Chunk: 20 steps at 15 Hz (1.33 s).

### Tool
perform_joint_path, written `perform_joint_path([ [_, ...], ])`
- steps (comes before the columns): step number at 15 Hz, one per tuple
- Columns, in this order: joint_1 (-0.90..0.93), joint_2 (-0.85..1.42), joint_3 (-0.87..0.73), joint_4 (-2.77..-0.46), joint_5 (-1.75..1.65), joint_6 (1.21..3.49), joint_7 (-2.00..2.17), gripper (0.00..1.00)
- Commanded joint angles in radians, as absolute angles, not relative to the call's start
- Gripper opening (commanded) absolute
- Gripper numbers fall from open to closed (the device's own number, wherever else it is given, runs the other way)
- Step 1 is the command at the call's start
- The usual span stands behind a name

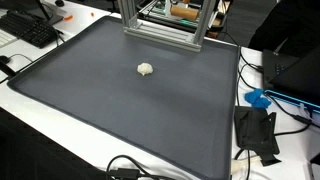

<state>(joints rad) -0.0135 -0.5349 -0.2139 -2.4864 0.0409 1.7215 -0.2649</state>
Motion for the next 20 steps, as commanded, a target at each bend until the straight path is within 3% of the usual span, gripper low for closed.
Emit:
perform_joint_path([
  [1, -0.035, -0.532, -0.195, -2.485, 0.049, 1.720, -0.274, 1.00],
  [5, -0.027, -0.536, -0.187, -2.483, 0.060, 1.720, -0.268, 1.00],
  [20, 0.125, -0.782, 0.125, -2.546, 0.181, 1.883, 0.008, 1.00],
])
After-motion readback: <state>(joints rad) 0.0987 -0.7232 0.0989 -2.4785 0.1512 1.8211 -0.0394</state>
